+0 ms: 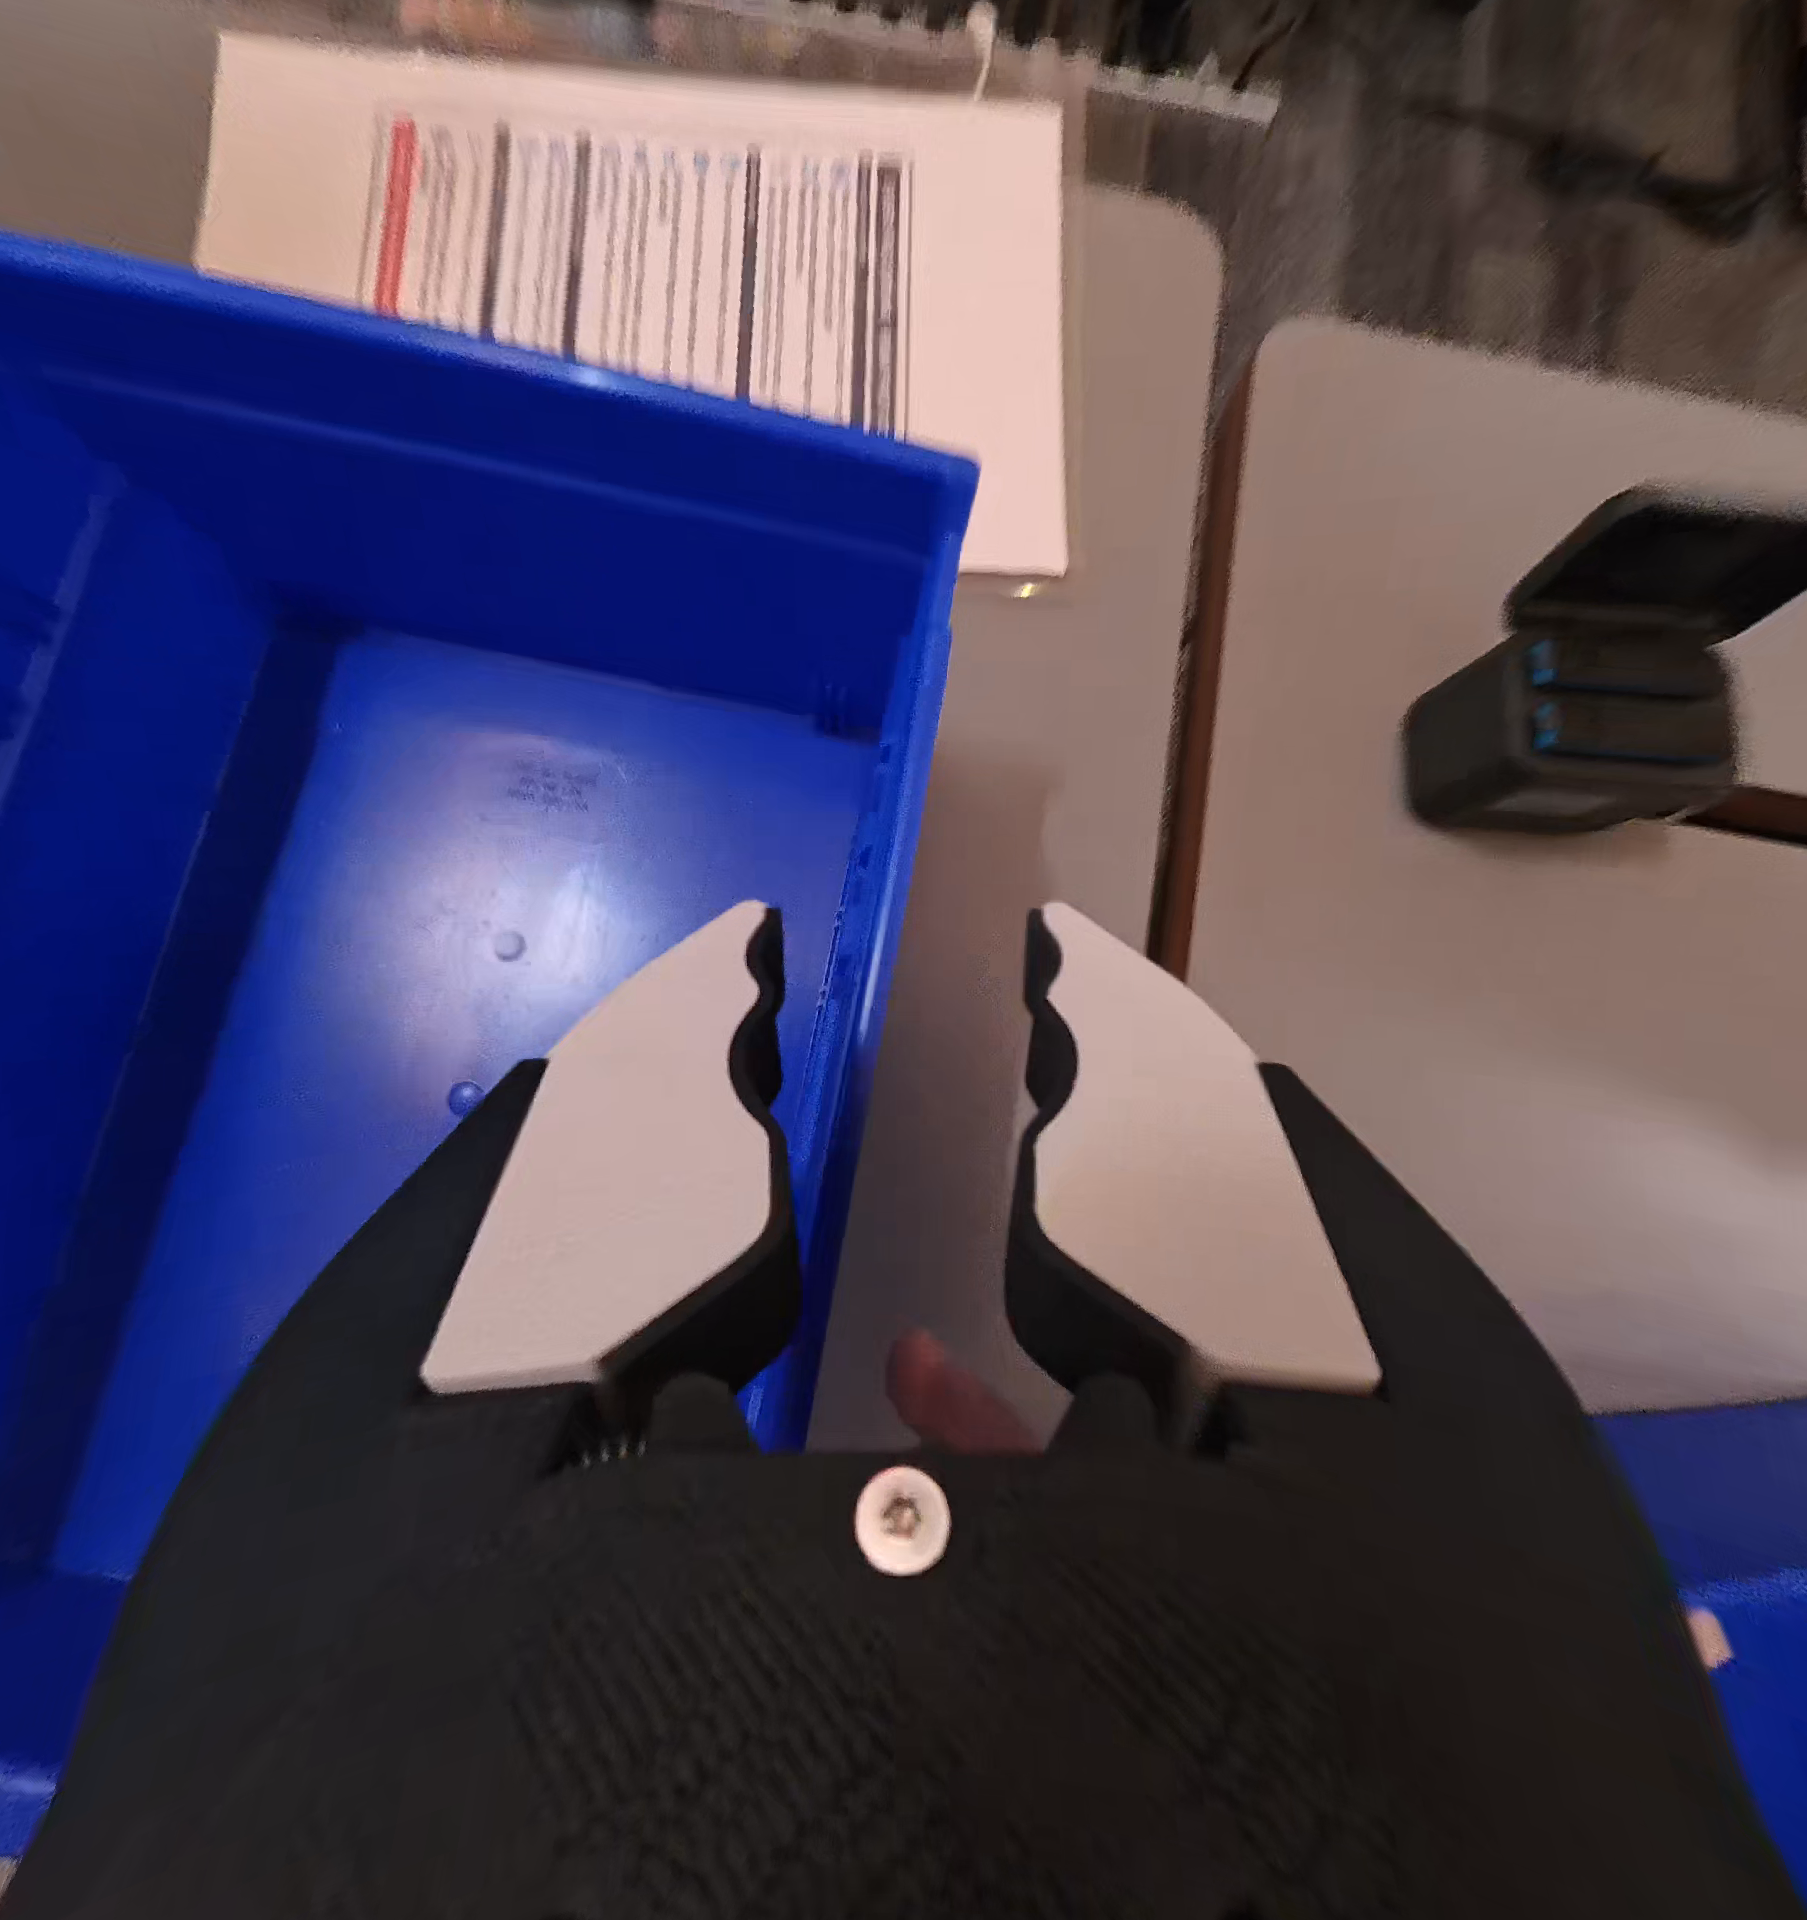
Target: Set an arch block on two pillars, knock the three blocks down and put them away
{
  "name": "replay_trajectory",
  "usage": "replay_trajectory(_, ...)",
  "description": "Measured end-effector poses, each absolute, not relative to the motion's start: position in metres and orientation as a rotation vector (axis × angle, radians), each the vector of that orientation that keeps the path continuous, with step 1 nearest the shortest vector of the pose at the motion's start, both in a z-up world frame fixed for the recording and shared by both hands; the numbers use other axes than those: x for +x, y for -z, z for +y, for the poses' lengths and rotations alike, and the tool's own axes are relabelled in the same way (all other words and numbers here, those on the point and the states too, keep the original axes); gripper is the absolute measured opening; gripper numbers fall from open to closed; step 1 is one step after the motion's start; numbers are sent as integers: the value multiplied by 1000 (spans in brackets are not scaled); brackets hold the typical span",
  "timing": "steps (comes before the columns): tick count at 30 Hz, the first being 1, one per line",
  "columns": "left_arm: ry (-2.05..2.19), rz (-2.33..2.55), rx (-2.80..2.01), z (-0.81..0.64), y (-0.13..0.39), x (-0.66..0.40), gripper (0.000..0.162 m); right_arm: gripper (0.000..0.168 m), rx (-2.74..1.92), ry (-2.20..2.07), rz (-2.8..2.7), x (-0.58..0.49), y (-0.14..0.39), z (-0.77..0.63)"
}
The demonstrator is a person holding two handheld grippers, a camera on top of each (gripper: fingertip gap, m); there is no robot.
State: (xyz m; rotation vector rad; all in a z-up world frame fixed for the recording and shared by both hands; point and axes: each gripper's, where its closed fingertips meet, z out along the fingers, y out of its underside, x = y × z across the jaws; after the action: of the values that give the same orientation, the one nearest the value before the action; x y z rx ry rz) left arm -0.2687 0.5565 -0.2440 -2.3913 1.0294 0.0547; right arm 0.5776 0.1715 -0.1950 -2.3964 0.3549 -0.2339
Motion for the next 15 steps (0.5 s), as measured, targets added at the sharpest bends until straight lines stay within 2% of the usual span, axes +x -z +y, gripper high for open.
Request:
replay_trajectory(4,-107,1048,-2348,556,241,-271,24,76,-2230,290,347,561,142,167)
replay_trajectory(7,-52,999,-2320,555,232,-270,28,93,-2087,229,328,525,105,165)
replay_trajectory(13,-61,927,-2196,555,194,-270,50,105,-1946,22,202,409,84,167)
replay_trajectory(15,-86,917,-2166,549,181,-271,64,107,-1909,-3,139,369,82,170)
